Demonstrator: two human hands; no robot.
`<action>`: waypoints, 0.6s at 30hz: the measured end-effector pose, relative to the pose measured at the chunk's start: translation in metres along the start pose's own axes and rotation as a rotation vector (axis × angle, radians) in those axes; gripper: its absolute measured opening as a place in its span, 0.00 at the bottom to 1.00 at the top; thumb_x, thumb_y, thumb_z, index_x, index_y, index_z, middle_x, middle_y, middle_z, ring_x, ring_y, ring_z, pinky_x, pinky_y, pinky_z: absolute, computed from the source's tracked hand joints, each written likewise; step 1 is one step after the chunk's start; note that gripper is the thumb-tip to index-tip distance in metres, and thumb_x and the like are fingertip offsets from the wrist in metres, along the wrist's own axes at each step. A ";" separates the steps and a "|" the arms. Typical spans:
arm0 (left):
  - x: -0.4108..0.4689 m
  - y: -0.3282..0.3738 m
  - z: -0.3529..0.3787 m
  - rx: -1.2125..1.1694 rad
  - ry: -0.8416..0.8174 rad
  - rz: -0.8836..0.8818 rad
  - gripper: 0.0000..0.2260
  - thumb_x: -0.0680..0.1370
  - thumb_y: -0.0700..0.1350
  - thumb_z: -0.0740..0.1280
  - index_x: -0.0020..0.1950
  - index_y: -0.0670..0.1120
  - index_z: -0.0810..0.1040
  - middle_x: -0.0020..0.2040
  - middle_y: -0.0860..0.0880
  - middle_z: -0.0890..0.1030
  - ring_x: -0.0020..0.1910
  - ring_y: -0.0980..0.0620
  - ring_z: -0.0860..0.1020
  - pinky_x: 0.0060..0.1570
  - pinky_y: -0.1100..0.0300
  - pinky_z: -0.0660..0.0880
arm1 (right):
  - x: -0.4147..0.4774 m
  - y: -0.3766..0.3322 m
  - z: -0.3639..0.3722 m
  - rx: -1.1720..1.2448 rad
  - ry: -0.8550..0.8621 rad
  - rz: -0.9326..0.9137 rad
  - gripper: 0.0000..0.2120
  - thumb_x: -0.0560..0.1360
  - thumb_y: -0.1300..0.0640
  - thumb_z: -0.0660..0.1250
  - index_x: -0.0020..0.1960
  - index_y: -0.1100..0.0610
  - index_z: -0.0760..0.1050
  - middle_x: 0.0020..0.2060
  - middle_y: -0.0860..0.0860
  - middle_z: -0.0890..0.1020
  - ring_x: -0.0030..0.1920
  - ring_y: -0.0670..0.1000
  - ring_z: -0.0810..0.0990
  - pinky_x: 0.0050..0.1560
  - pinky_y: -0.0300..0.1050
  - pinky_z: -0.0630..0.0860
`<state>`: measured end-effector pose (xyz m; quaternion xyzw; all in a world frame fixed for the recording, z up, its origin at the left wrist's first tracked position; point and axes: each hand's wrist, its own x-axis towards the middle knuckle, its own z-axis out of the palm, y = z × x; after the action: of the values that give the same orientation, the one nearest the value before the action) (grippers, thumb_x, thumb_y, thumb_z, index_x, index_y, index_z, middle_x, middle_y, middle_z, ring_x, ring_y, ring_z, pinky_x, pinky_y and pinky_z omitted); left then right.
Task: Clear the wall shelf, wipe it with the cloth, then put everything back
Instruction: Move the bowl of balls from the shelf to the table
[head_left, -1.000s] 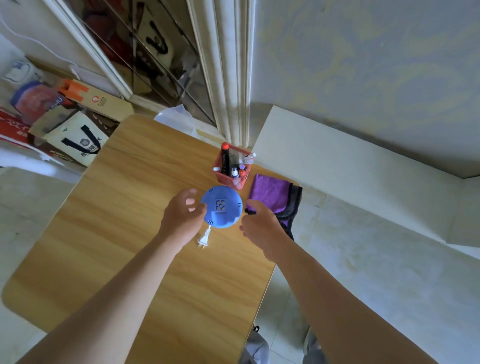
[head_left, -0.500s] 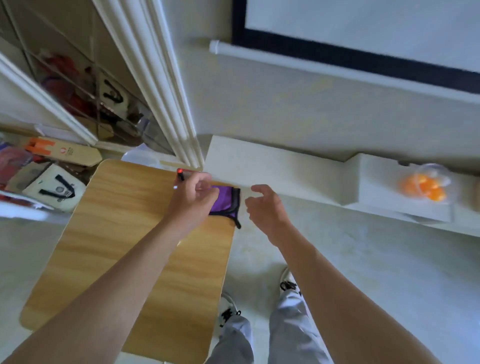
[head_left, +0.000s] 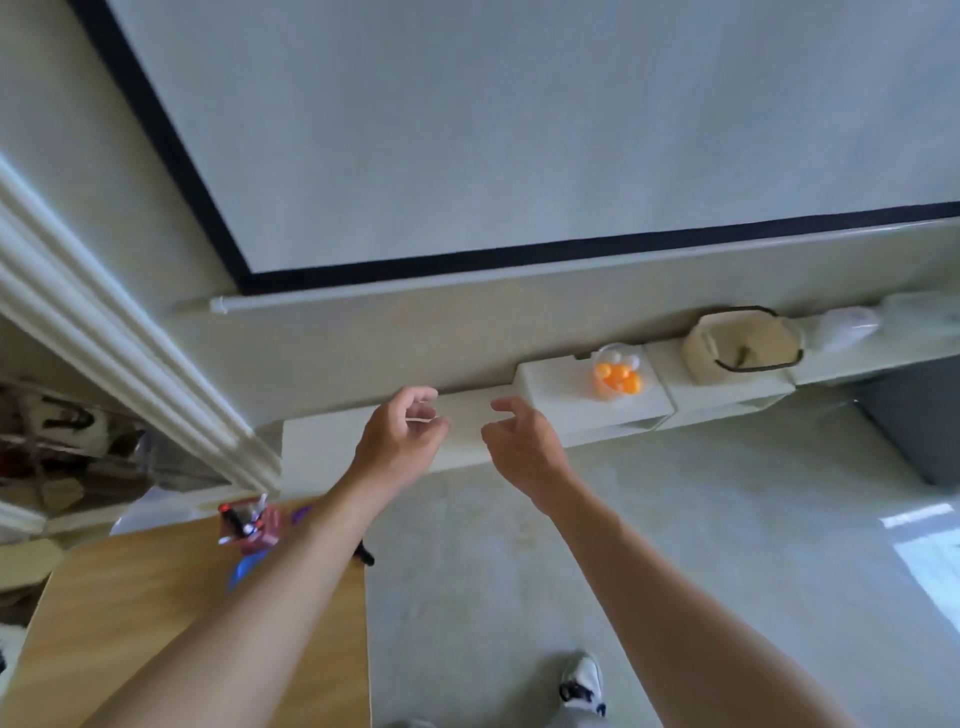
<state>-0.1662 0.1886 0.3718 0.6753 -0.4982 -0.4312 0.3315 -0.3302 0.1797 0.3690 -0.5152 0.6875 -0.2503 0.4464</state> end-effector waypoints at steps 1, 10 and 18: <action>0.002 0.011 0.011 0.003 -0.017 0.017 0.18 0.68 0.56 0.68 0.57 0.56 0.78 0.49 0.55 0.82 0.47 0.53 0.83 0.55 0.46 0.80 | 0.001 0.003 -0.014 0.003 0.020 -0.005 0.20 0.75 0.59 0.63 0.66 0.54 0.73 0.32 0.46 0.77 0.40 0.51 0.77 0.44 0.45 0.74; 0.024 0.093 0.151 0.034 -0.155 0.055 0.13 0.67 0.56 0.69 0.51 0.60 0.76 0.49 0.55 0.82 0.49 0.52 0.82 0.56 0.44 0.80 | 0.028 0.069 -0.160 0.128 0.126 0.045 0.19 0.75 0.59 0.62 0.65 0.53 0.73 0.31 0.44 0.74 0.32 0.46 0.72 0.33 0.39 0.67; 0.048 0.139 0.264 0.043 -0.188 0.016 0.19 0.67 0.55 0.68 0.57 0.55 0.77 0.49 0.51 0.81 0.50 0.50 0.81 0.55 0.44 0.80 | 0.067 0.137 -0.269 0.178 0.173 0.102 0.18 0.75 0.59 0.62 0.65 0.53 0.72 0.34 0.46 0.76 0.35 0.47 0.74 0.37 0.41 0.69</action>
<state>-0.4550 0.0988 0.3739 0.6348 -0.5418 -0.4790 0.2721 -0.6360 0.1332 0.3633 -0.4146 0.7238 -0.3308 0.4414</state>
